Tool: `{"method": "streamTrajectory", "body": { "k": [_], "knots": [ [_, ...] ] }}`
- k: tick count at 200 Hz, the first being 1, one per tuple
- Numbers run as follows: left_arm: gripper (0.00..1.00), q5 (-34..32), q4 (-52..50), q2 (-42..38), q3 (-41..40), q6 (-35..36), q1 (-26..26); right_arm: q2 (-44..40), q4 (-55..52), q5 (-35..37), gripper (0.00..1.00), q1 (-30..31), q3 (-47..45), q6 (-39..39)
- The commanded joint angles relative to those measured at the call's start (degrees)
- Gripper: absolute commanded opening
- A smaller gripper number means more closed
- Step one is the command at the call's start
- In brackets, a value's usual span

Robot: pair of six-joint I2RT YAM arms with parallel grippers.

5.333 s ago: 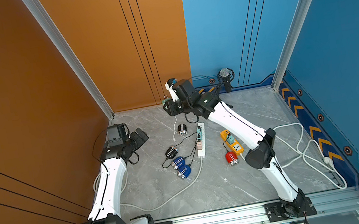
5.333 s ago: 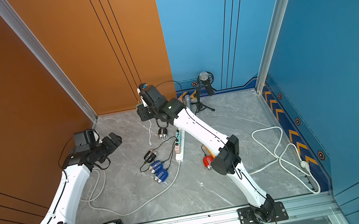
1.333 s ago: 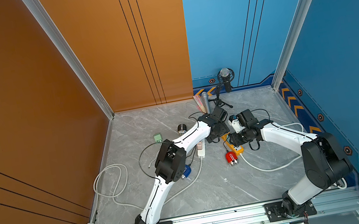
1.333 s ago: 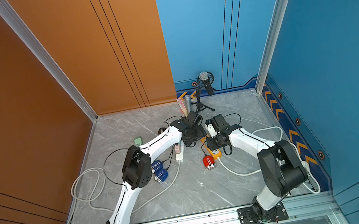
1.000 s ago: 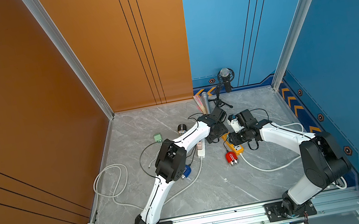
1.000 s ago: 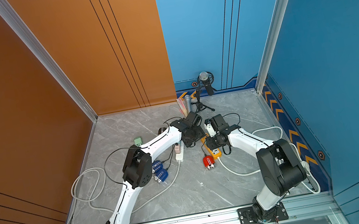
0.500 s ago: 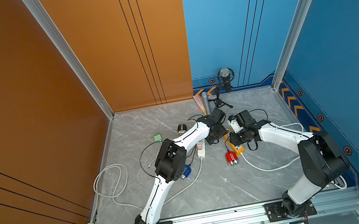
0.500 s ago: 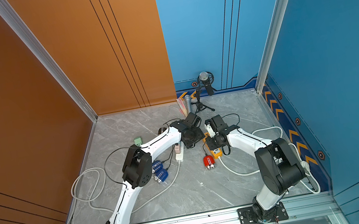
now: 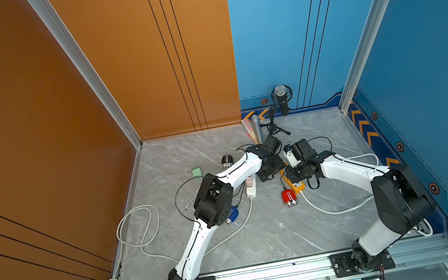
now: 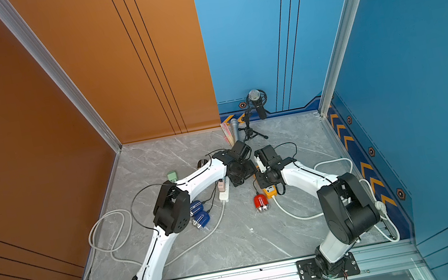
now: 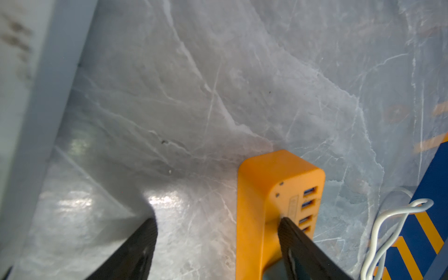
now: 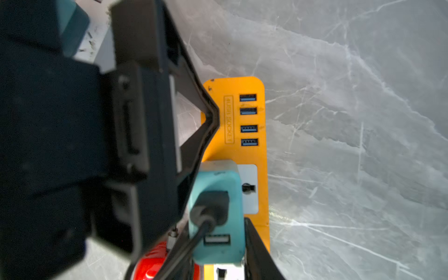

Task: Unplug the electric shaver
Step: Remove the plug from the socket.

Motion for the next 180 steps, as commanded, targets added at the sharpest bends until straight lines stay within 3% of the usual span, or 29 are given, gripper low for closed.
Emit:
{"method": "streamTrajectory", "body": {
  "k": [1,180],
  "knots": [
    [0.82,1.5,-1.5,2.2,0.5,1.1,0.3,0.3,0.4,1.7,0.3,0.5,1.0,1.0],
    [0.77,-1.0,-1.7,2.6,-4.6,1.3,-0.8,-8.5,6.5,2.8,0.22,0.2,-2.3,2.4]
  ]
}}
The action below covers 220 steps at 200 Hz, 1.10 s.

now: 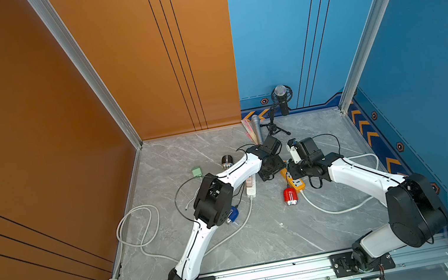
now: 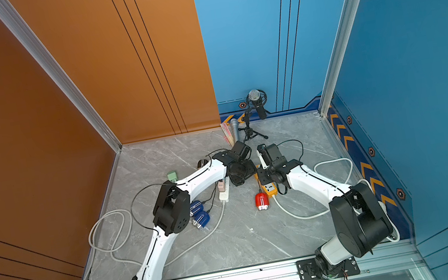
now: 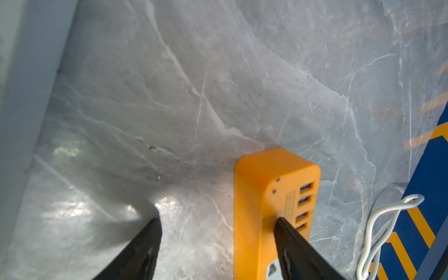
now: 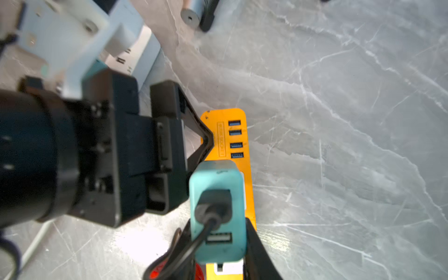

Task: Unplug the electric shaver
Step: Remove the plug from the socket, then place the plug at the center of the board.

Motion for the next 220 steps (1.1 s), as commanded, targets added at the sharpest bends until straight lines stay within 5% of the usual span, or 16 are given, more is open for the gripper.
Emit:
{"method": "streamTrajectory", "body": {
  "k": [1,83,157,220],
  "knots": [
    [0.77,-1.2,-4.2,2.9,-2.8,0.7,-0.6,-1.3,1.8,-0.1,0.22,0.1,0.1,0.2],
    [0.8,-3.4,-4.1,0.8,-0.7,1.7,-0.4,-6.5,-7.0,-1.1,0.22,-0.8,-2.3,-2.3],
    [1.0,-7.7,-4.0,-2.9,1.8,6.2,-0.6,-10.0,-12.9,-1.7,0.22,1.4,-5.7,1.5],
    [0.98,-9.1,-4.0,-6.9,3.4,9.7,0.1,-13.2,-18.4,-3.0,0.24,3.7,-7.5,8.5]
  ]
}}
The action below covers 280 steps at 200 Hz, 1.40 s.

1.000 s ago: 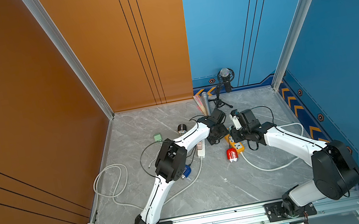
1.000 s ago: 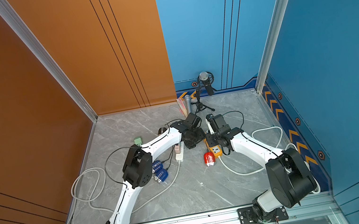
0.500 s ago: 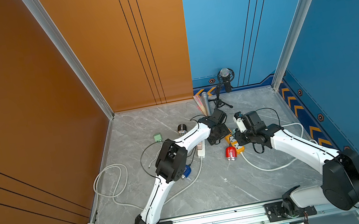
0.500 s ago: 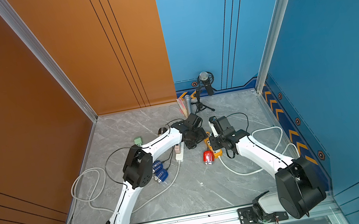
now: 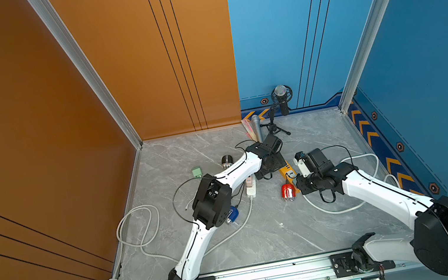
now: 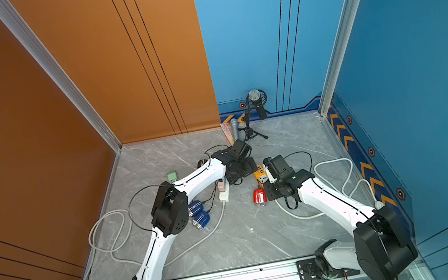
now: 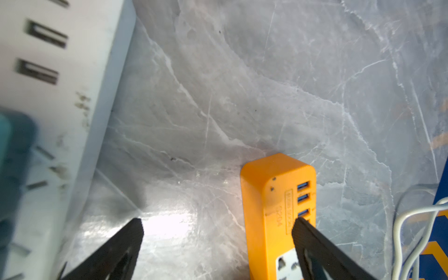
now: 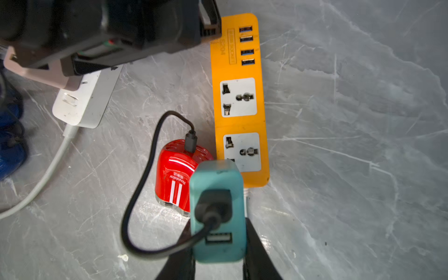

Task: Unplug the electric shaver
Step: Place the plug at the center of the board.

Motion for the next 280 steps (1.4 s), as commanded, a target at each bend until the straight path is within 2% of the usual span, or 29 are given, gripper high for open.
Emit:
{"method": "streamTrajectory", "body": {
  "k": [1,94,153,185,223,280],
  "knots": [
    [0.99,-2.7,-1.5,-4.6,2.4,3.3,0.3,-1.1,-4.5,-1.2,0.24,0.9,-0.7,4.4],
    [0.98,-8.9,-1.6,-11.3,-0.2,10.5,0.9,2.5,-6.7,-1.9,0.25,10.6,-0.2,8.9],
    [0.98,-9.9,-1.5,-14.2,-3.6,11.2,2.1,4.8,-10.2,-5.2,0.25,12.8,0.3,9.1],
    [0.98,-10.9,-1.5,-14.7,-3.9,13.2,2.2,5.2,-12.5,-7.8,0.29,13.7,0.1,9.6],
    [0.98,-11.6,-1.5,-14.4,-3.6,14.2,2.3,6.3,-12.8,-7.8,0.3,15.3,-0.5,8.2],
    [0.98,-10.9,-1.5,-14.0,-2.9,14.7,3.0,7.5,-12.9,-6.0,0.35,15.3,-2.7,11.0]
  ]
}}
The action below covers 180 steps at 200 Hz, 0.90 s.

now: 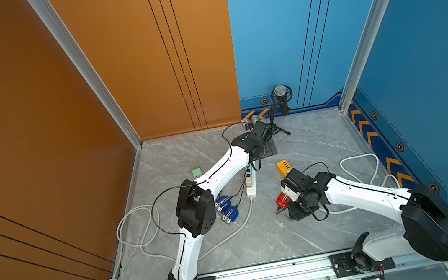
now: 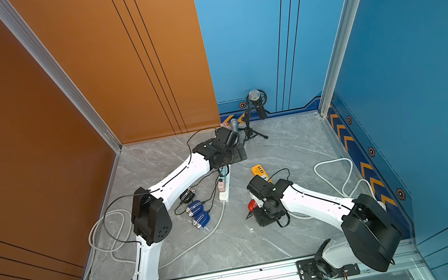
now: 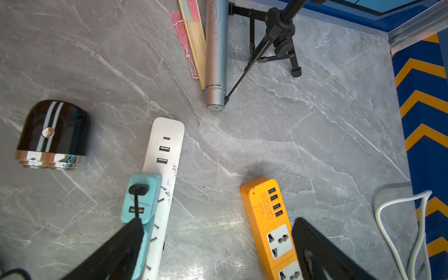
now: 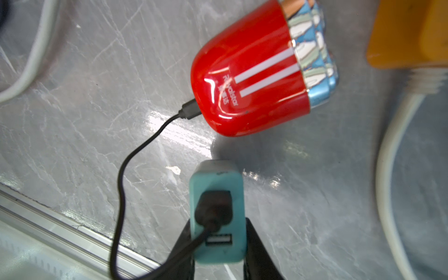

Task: Unplug the electric shaver
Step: Place the plug at the center of the board.

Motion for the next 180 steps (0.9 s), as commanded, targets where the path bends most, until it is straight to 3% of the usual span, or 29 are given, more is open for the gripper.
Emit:
{"method": "streamTrajectory", "body": {
  "k": [1,41,65,126,157,180],
  "knots": [
    [0.98,-0.9,-1.4,-1.9,0.2,1.2,0.9,1.0,-2.1,1.0,0.35,0.1,-2.2,2.0],
    [0.98,-1.0,-1.4,-1.4,1.4,2.3,1.1,0.5,-2.0,2.4,0.51,0.1,-3.4,3.1],
    [0.98,-0.8,-1.3,-1.1,1.9,2.8,1.1,-0.6,-1.8,4.2,0.55,0.1,-3.0,2.5],
    [0.98,2.2,-1.3,-1.8,1.1,9.7,-0.9,-12.1,-1.8,5.6,0.7,-0.8,-2.7,-1.2],
    [0.99,8.5,-1.4,-3.4,-3.2,15.1,-3.5,-18.2,-3.2,6.2,0.72,-6.1,-3.1,-2.1],
    [0.99,14.5,-1.4,-4.4,-7.1,19.1,-5.7,-20.0,-5.0,6.4,0.74,-13.8,-1.7,-0.5]
  ]
}}
